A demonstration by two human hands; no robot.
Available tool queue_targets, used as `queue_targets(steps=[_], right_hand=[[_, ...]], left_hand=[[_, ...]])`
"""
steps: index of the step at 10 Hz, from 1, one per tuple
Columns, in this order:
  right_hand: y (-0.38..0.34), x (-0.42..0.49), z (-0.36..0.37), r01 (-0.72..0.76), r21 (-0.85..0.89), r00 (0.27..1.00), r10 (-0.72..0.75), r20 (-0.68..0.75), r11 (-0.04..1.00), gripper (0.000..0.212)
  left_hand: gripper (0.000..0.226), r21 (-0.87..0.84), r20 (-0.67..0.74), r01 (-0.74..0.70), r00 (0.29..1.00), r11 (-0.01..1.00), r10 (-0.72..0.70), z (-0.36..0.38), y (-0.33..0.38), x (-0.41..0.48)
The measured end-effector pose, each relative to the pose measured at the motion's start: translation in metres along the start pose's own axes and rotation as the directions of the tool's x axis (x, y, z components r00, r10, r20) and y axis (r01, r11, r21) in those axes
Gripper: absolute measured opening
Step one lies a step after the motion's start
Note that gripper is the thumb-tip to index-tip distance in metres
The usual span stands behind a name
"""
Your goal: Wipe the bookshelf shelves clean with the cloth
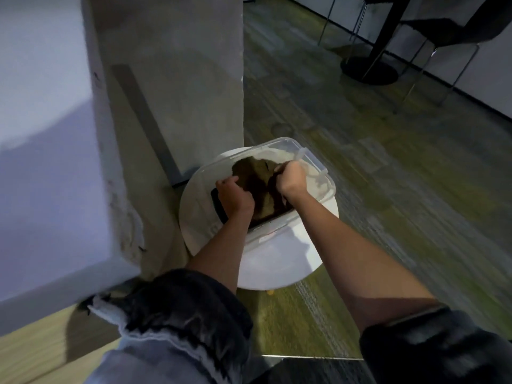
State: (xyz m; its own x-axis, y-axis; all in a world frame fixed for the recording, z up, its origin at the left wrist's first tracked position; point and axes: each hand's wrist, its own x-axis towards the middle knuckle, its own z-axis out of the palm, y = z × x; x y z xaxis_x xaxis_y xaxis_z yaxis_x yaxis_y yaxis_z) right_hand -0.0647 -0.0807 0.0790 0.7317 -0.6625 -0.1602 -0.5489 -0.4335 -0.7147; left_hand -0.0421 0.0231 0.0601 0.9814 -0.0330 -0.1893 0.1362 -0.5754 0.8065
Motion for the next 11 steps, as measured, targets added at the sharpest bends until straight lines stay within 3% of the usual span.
queue_targets(steps=[1,3,4,5,6,8,9,10,11], right_hand=[[0.01,0.014,0.013,0.064,-0.284,0.979,-0.004,0.206,0.957,0.019],[0.011,0.001,0.03,0.252,-0.377,0.929,-0.113,0.353,0.891,0.018],[0.004,-0.005,0.029,0.281,-0.473,0.905,-0.067,0.421,0.835,0.022],[0.0,-0.012,0.036,0.298,-0.534,0.892,-0.032,0.452,0.791,0.026],[-0.002,-0.011,0.032,0.3,-0.505,0.914,-0.092,0.395,0.81,0.026],[-0.007,-0.024,0.025,0.301,-0.417,0.937,-0.183,0.298,0.858,0.023],[-0.009,-0.043,0.021,0.225,-0.319,0.968,-0.173,0.182,0.921,0.021],[-0.008,-0.1,0.02,0.27,-0.153,0.961,-0.255,0.11,0.951,0.021],[-0.001,-0.13,0.027,0.301,-0.004,0.954,-0.301,0.009,0.954,0.027]], left_hand=[[0.04,0.167,0.102,0.078,0.99,0.983,-0.096,0.016,-0.01,0.007],[0.04,0.222,0.177,0.092,0.975,0.971,-0.133,0.015,-0.025,0.013],[0.04,0.295,0.31,0.126,0.925,0.947,-0.22,0.018,-0.023,0.014],[0.037,0.274,0.344,0.129,0.912,0.953,-0.223,0.015,-0.025,0.017],[0.04,0.135,0.277,0.137,0.946,0.981,-0.17,0.014,-0.023,0.019],[0.04,-0.024,0.141,0.019,0.99,1.0,-0.016,0.004,-0.014,0.006],[0.039,-0.061,0.101,-0.035,0.994,0.997,0.042,-0.01,-0.009,-0.013],[0.037,-0.08,0.056,-0.089,0.994,0.993,0.093,-0.05,-0.02,-0.065],[0.031,-0.133,0.123,-0.079,0.988,0.988,0.096,-0.063,-0.032,-0.097]])
